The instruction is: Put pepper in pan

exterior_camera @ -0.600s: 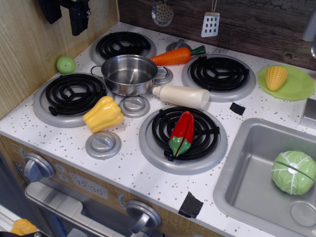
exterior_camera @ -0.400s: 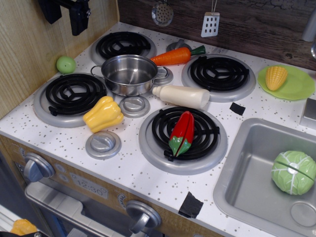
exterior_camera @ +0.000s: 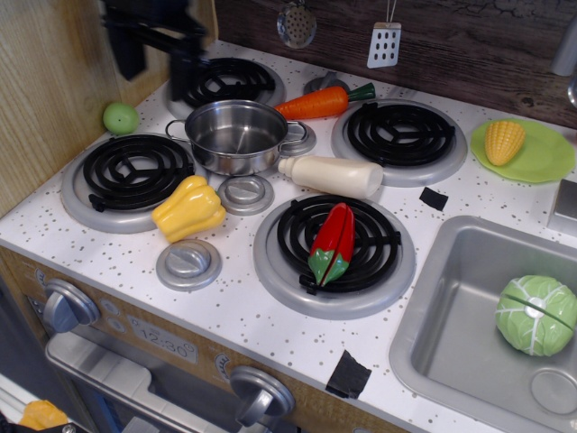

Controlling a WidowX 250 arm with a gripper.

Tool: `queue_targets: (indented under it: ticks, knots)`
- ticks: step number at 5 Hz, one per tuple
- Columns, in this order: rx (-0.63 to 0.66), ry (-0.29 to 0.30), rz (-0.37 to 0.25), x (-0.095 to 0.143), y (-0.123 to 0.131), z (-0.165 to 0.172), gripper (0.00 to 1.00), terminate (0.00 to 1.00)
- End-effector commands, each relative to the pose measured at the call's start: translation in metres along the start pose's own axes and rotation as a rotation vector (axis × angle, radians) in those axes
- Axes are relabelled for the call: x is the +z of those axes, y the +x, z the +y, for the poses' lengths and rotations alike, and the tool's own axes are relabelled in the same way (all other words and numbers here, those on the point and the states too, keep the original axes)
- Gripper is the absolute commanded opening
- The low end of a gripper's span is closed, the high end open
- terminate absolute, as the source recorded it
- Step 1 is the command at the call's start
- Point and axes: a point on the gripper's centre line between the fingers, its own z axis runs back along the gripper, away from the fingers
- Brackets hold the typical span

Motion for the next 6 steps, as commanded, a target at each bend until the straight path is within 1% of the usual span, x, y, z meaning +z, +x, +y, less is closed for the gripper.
queue_targets:
  ticks: [1, 2, 3, 4, 5, 6]
  knots:
    - [0.155, -0.005, -0.077, 0.035, -0.014, -0.062, 1.00, 0.00]
    - [0.221, -0.028, -0.053, 0.039, -0.011, -0.112, 1.00, 0.00]
    - [0.226, -0.072, -0.035, 0.037, -0.011, -0.151, 1.00, 0.00]
    - [0.219, -0.020, -0.041, 0.022, -0.015, -0.179, 1.00, 0.00]
    - [0.231, 0.011, -0.073, 0.004, -0.023, -0.184, 1.00, 0.00]
    - [0.232, 0.055, -0.114, -0.023, -0.035, -0.184, 1.00, 0.00]
